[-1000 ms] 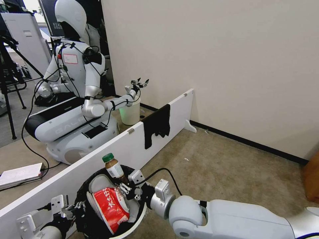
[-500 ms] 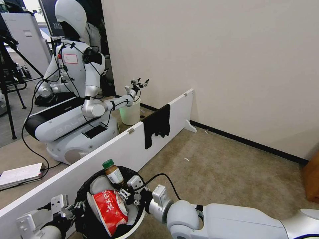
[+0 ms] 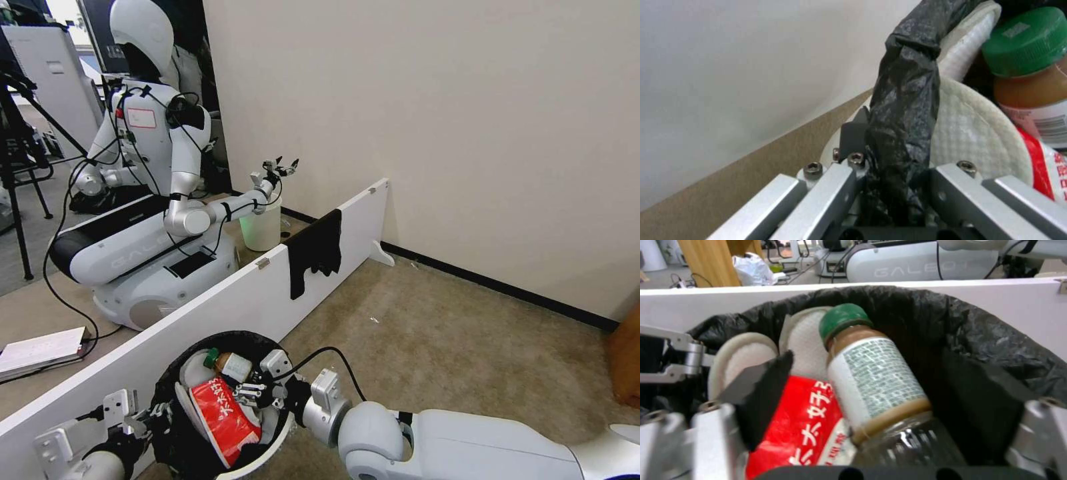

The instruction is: Pick up the trash bin, then pick up the garbage from the floor and place it into the trash bin.

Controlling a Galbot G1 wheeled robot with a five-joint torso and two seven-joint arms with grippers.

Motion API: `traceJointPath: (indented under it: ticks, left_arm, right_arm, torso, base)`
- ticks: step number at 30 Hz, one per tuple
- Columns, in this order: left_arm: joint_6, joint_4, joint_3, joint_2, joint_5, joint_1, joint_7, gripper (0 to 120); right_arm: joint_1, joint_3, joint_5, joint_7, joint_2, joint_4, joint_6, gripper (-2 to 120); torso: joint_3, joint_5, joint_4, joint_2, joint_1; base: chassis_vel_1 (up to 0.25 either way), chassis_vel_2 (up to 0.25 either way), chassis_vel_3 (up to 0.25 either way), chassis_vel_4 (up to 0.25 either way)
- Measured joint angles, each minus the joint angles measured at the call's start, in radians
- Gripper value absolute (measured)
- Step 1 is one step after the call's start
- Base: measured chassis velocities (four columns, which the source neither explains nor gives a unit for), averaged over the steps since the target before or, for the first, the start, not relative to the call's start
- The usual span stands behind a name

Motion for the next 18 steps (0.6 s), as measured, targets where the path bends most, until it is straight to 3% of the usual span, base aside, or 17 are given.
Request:
traceJointPath:
  ticks: [3,10,16,18]
  left_arm:
    - [0.0,-0.002,0.0,-0.001,0.0,0.002,0.0,1]
    - [0.0,-0.001,-0.002,-0.002,0.004,0.005,-0.007,1]
    - [0.0,-0.003,-0.007,-0.002,0.007,0.011,-0.007,1]
    - [0.0,-0.003,-0.011,0.0,0.011,0.012,-0.007,1]
  right_arm:
    - [-0.003,0.003,0.0,0.001,0.0,0.006,0.0,99]
    - [-0.006,0.01,-0.001,0.013,-0.002,0.017,0.0,99]
    - [-0.011,0.115,0.002,0.021,-0.004,0.046,0.002,98]
    - [-0.005,0.216,0.031,0.022,-0.003,0.074,0.0,99]
  torso:
    - [0.0,0.0,0.0,0.0,0.0]
    - [0.0,0.0,-0.0002,0.0,0.0]
    - [0.0,0.0002,-0.0001,0.0,0.0]
    - [0.0,0.0,0.0,0.0,0.0]
  base:
    - [0.0,0.0,0.0,0.0]
    - [0.0,0.0,0.0,0.0]
    - [0.0,0.0,0.0,0.0]
    - [0.0,0.0,0.0,0.0]
